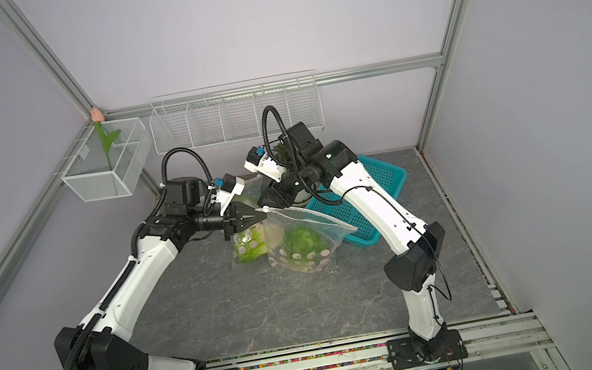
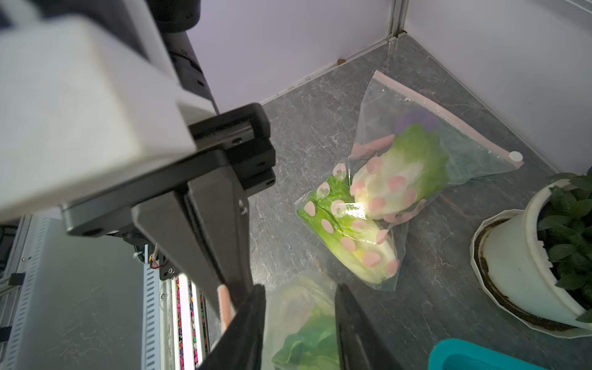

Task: Put the chinese cabbages into a zipper bag and zip it
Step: Zip the zipper on the zipper food storage bag.

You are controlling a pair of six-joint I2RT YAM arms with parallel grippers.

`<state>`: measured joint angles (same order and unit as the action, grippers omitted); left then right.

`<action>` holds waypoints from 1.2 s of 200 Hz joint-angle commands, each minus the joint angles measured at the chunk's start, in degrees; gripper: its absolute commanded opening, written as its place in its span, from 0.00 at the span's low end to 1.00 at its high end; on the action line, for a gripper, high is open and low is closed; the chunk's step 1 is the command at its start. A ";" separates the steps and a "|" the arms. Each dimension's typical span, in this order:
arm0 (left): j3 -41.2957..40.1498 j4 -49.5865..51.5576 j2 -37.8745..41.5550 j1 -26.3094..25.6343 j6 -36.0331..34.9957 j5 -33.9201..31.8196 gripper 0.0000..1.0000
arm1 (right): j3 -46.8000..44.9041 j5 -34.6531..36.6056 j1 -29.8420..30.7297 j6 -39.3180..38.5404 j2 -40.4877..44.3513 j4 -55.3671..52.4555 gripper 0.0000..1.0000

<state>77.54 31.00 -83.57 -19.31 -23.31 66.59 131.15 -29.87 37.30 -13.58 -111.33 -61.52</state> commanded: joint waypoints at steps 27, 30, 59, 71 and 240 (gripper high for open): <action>-0.41 1.81 0.16 -0.17 -2.92 -2.63 0.00 | -0.46 -3.35 -1.53 1.54 3.16 -1.93 0.38; -0.41 1.94 0.21 -0.15 -3.01 -2.75 0.00 | -0.57 -3.27 -1.54 1.54 3.41 -2.01 0.38; -0.37 2.26 0.25 -0.13 -3.33 -3.21 0.00 | -2.74 -3.12 -1.17 1.28 5.77 -2.02 0.45; -0.20 2.24 0.14 -0.11 -3.37 -3.23 0.00 | -4.10 -2.94 -0.73 0.79 6.44 -1.92 0.47; 0.51 2.33 -0.10 -0.07 -3.39 -3.08 0.00 | -2.22 -2.21 0.84 -1.34 1.72 -3.13 0.22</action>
<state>77.54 32.05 -83.57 -19.31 -24.80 63.18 129.05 -30.98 37.78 -13.47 -109.51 -63.66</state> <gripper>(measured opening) 0.048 0.244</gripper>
